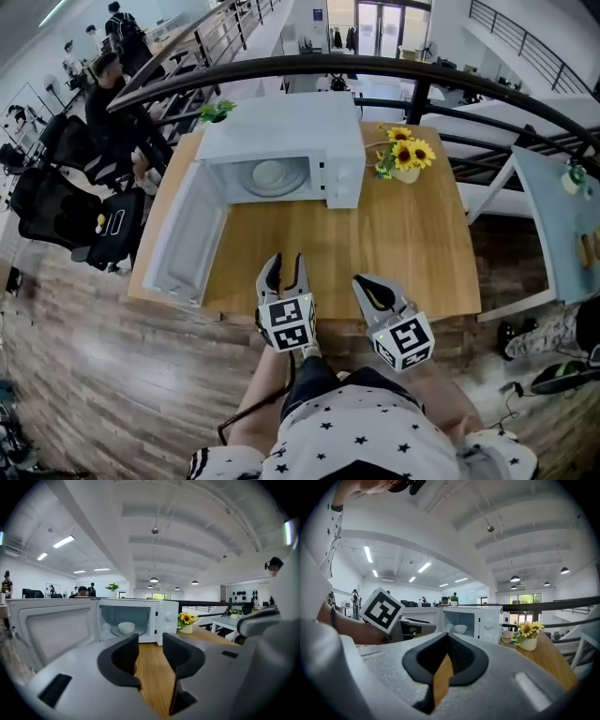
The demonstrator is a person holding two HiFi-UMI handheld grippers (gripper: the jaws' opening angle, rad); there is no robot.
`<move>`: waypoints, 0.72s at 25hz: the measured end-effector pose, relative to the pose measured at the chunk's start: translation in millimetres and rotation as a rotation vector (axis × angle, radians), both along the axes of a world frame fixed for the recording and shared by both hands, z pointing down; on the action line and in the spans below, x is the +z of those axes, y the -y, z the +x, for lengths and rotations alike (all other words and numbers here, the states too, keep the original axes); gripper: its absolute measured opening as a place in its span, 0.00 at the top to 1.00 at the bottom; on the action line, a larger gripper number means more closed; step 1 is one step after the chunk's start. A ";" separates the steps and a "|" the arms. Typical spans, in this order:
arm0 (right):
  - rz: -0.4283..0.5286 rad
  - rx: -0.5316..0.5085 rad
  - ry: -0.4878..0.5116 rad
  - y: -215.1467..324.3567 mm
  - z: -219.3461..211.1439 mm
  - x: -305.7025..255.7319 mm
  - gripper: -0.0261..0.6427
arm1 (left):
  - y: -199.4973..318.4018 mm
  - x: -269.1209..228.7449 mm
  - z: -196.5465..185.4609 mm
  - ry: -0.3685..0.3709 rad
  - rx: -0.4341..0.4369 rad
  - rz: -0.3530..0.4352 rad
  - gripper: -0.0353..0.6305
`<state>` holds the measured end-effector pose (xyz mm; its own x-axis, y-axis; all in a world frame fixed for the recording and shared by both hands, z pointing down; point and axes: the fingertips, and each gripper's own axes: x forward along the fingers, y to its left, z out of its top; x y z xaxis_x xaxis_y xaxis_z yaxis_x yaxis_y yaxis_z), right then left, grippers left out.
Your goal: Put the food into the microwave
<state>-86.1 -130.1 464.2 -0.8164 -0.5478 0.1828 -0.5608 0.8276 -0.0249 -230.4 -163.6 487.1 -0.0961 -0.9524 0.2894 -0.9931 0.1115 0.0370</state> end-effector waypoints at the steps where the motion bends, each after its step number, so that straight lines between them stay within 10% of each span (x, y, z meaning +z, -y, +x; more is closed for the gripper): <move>1: 0.003 0.001 0.006 -7.3 3.7 -1.5 0.95 | -11.6 -3.6 5.4 -0.002 -0.001 0.007 0.73; 18: 0.028 -0.002 0.056 -91.2 45.9 -11.2 0.95 | -133.5 -36.7 74.6 -0.061 0.089 0.085 0.94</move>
